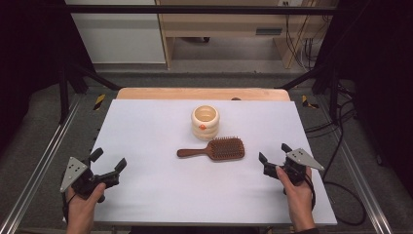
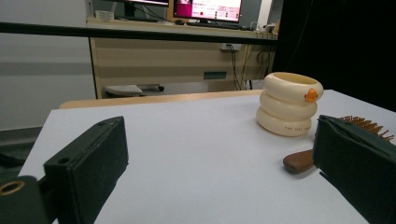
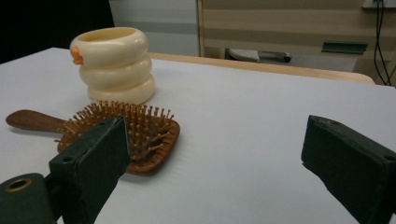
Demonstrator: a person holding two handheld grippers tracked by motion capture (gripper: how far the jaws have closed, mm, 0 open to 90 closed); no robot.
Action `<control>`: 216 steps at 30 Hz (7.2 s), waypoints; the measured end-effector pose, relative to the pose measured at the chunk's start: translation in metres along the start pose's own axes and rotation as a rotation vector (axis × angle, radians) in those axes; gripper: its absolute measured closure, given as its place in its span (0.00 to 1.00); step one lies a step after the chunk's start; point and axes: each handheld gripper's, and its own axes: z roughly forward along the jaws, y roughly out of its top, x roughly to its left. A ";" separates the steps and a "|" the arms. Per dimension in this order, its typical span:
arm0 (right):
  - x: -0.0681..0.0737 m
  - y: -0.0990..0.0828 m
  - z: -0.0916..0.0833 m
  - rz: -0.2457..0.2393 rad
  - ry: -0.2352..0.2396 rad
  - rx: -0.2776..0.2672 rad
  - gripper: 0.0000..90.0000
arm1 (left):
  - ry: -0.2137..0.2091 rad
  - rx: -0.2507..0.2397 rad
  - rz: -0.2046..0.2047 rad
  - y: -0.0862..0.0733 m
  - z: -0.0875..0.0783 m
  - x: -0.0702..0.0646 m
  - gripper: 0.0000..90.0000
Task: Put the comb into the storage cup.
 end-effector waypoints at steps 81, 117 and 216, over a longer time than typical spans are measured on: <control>0.038 0.020 0.123 -0.150 0.049 0.365 1.00 | -0.003 0.039 -0.010 -0.004 0.002 -0.003 0.05; 0.143 0.016 0.130 -0.238 0.297 0.375 1.00 | -0.027 0.060 0.005 -0.004 0.004 -0.008 0.06; 0.016 0.002 -0.008 -0.011 0.049 0.077 0.07 | -0.277 0.717 0.357 0.029 0.083 -0.096 0.09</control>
